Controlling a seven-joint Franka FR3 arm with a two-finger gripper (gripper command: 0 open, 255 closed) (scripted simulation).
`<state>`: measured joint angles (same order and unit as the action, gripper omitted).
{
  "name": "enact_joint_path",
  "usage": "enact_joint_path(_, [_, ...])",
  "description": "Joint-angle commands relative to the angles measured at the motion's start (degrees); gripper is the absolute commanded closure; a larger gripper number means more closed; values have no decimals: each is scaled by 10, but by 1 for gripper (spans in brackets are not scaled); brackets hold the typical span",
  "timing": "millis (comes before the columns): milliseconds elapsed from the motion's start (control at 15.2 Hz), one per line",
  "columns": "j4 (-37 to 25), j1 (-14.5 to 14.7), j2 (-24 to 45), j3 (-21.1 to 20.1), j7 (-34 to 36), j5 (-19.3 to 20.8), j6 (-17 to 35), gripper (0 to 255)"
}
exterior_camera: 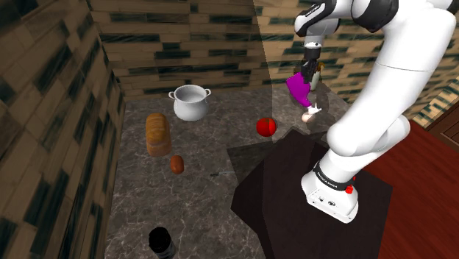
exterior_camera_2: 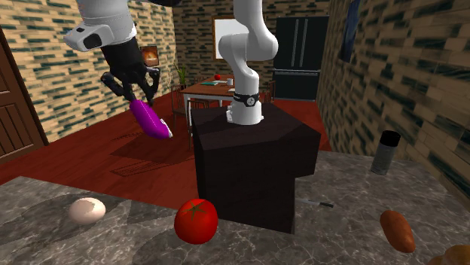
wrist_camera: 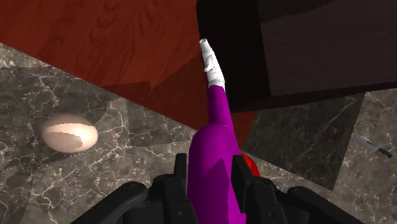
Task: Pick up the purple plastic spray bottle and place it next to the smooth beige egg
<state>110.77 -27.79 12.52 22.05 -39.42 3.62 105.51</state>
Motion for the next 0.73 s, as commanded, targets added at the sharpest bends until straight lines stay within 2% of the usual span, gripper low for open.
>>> enact_joint_path(0, [-9,-16,5,11,-26,4,-1,255])
enact_joint_path(132, [-17,-33,13,22,-53,6,1,255])
enact_joint_path(660, [9,-37,43,19,-54,-4,56,255])
